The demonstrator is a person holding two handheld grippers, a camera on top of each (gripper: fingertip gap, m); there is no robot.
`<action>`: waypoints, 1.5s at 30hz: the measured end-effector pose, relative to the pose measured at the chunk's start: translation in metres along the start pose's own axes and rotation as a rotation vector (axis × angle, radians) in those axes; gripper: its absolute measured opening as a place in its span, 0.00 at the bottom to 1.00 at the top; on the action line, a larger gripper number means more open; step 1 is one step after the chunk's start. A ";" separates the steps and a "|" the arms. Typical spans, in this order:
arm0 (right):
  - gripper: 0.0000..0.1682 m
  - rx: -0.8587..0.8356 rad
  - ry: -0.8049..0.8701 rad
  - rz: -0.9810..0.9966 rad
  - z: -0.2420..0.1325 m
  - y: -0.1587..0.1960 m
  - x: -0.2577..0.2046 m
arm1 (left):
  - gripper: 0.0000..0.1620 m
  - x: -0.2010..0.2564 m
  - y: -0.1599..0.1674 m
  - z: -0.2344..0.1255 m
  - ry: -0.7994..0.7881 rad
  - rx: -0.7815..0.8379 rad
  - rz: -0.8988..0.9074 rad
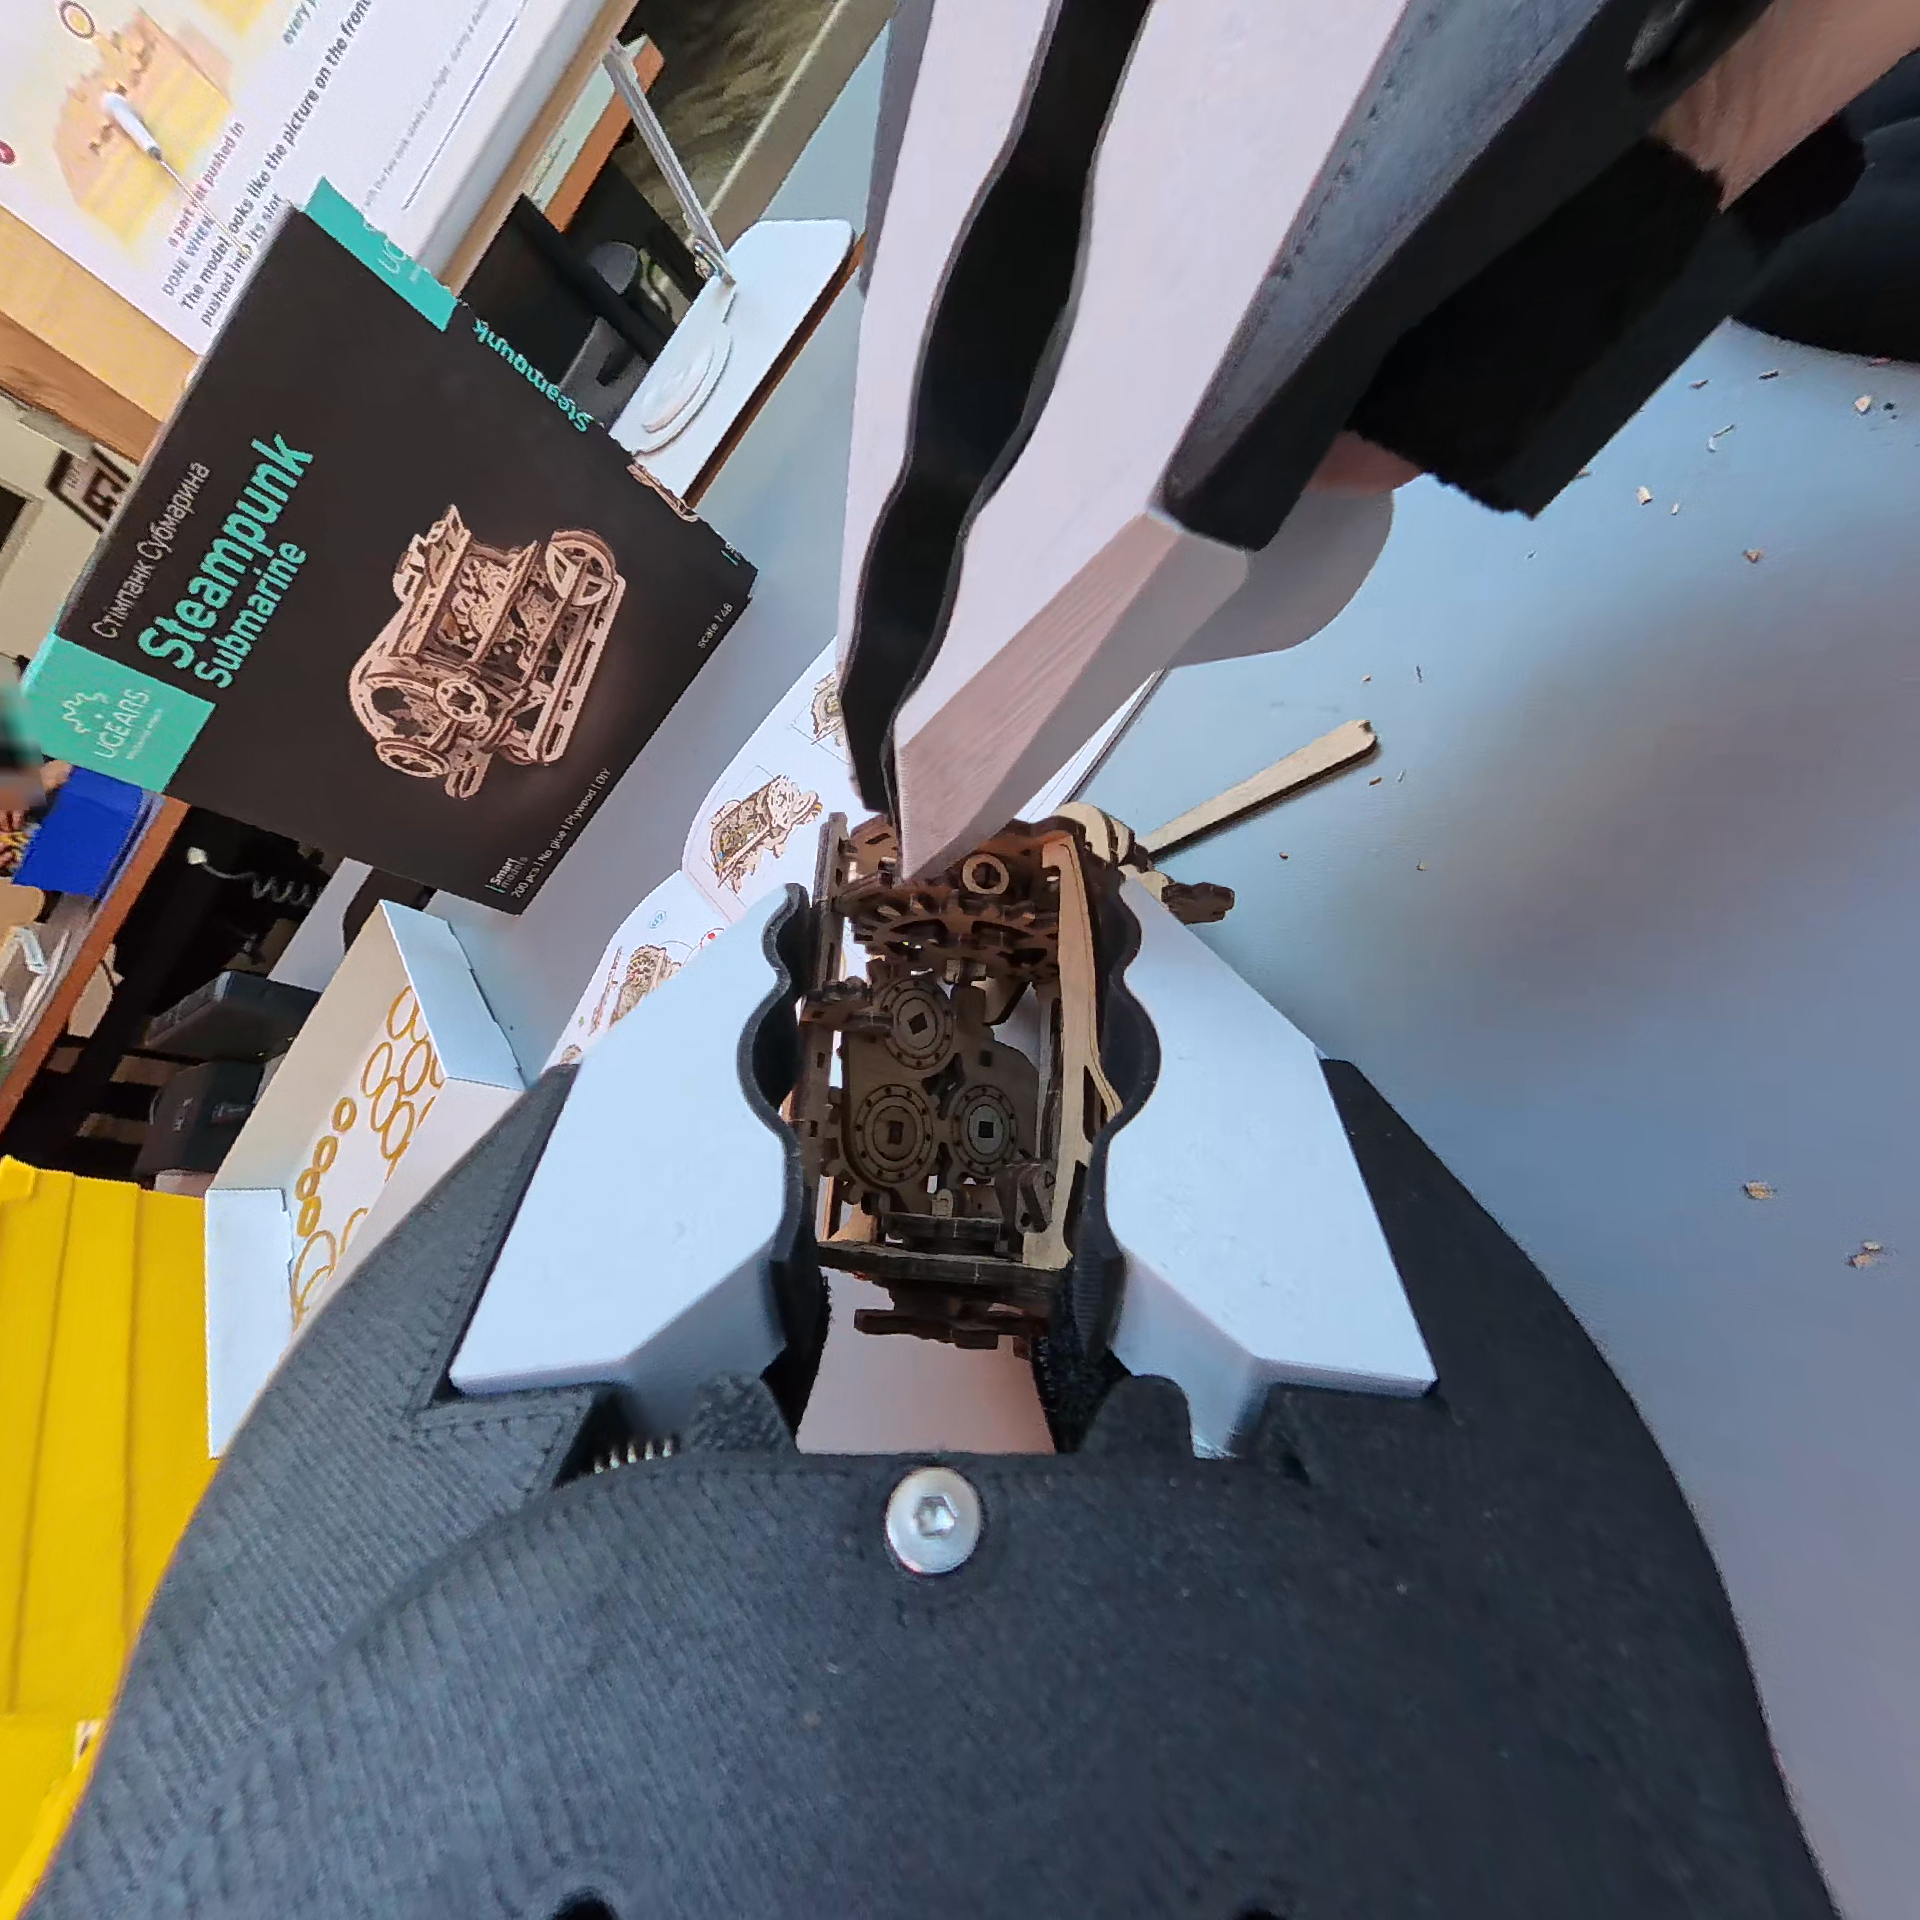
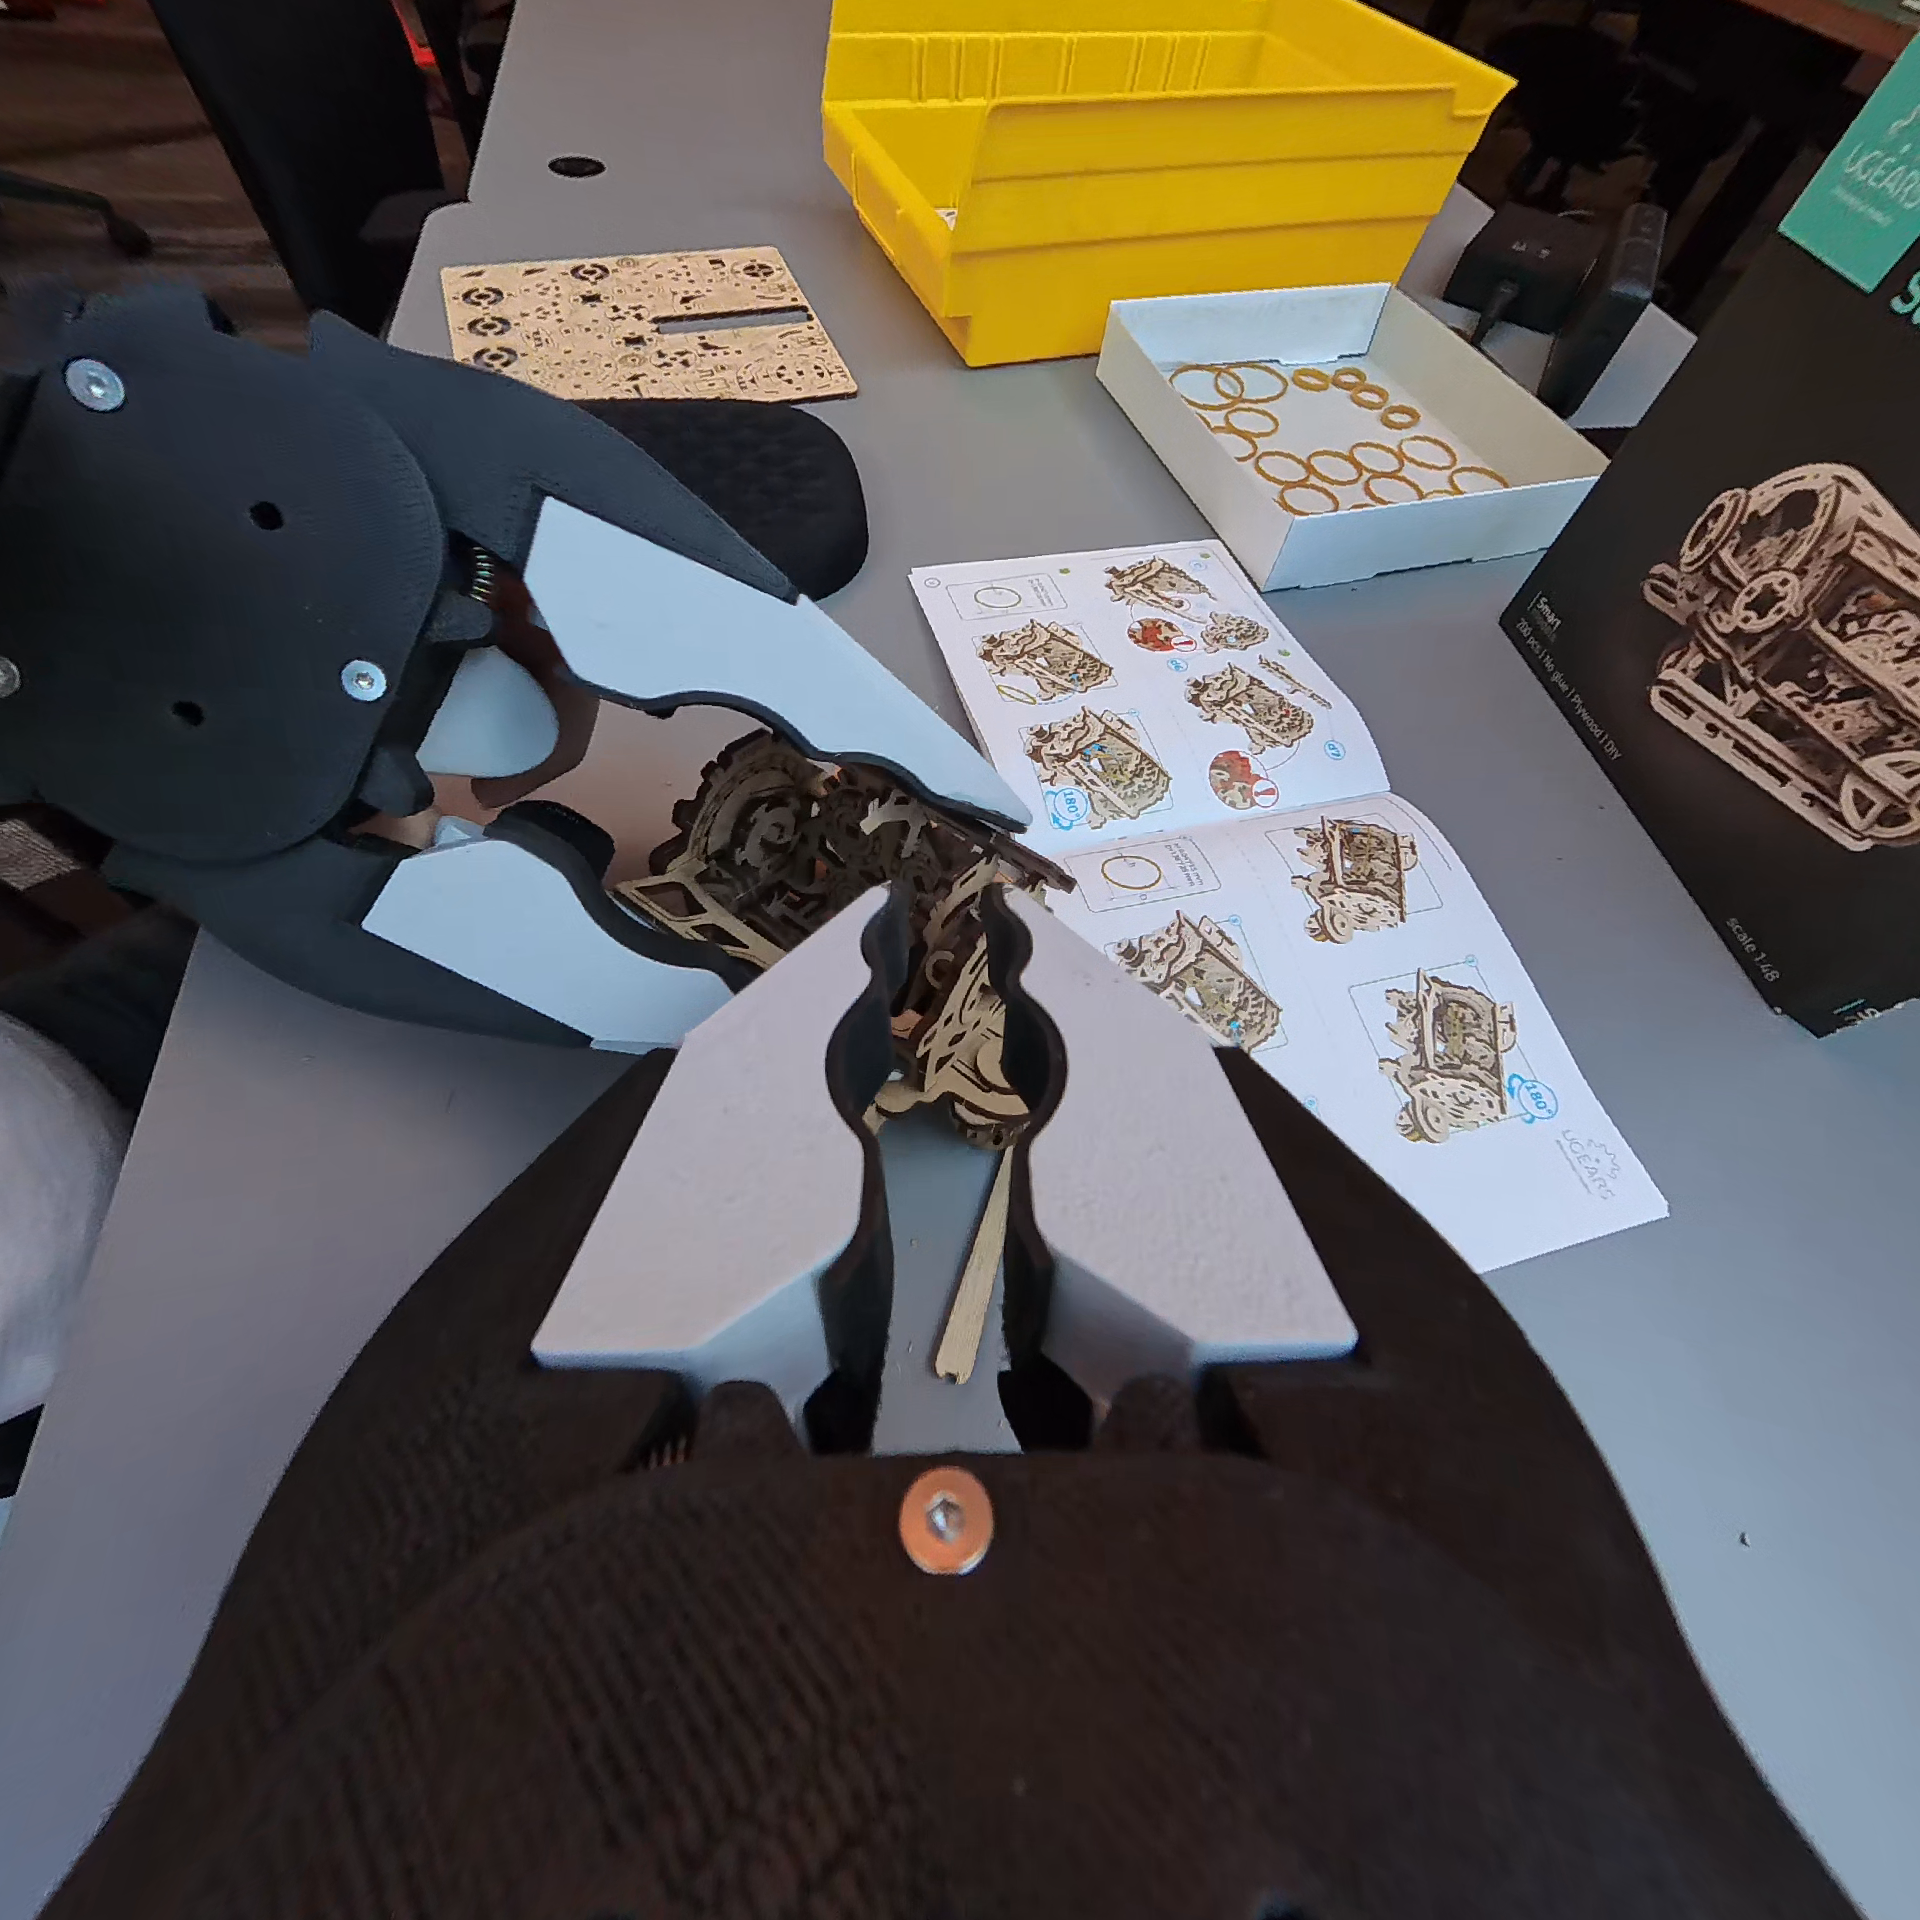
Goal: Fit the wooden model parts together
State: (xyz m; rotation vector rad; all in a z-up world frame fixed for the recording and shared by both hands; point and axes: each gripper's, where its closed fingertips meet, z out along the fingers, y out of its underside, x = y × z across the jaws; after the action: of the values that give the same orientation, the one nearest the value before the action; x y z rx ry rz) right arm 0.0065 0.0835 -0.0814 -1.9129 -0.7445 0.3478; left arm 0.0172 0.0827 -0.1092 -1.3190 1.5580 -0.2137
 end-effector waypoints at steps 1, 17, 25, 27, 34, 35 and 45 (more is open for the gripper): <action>0.07 -0.004 0.002 -0.002 0.000 0.001 0.000 | 0.34 0.000 0.000 0.000 -0.008 -0.001 0.005; 0.07 -0.014 0.001 0.000 -0.001 0.007 0.004 | 0.35 0.000 0.001 -0.002 -0.011 0.015 -0.016; 0.07 -0.017 -0.001 -0.004 0.000 0.007 0.002 | 0.36 0.001 -0.001 -0.003 0.007 0.028 -0.037; 0.07 -0.016 0.000 -0.003 0.000 0.008 0.003 | 0.37 0.001 -0.002 -0.004 0.007 0.033 -0.040; 0.08 -0.012 0.003 0.007 0.001 0.008 0.003 | 0.43 0.004 -0.007 -0.008 0.040 0.060 -0.072; 0.08 -0.011 0.002 0.011 0.001 0.008 0.003 | 0.43 0.004 -0.008 -0.008 0.041 0.065 -0.079; 0.15 0.013 0.002 0.097 0.002 0.006 0.002 | 0.45 -0.010 -0.009 -0.031 0.023 0.101 -0.115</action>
State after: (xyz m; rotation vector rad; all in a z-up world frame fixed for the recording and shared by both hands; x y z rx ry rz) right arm 0.0092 0.0844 -0.0873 -1.9409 -0.6478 0.4098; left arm -0.0029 0.0733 -0.0836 -1.3311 1.4724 -0.3760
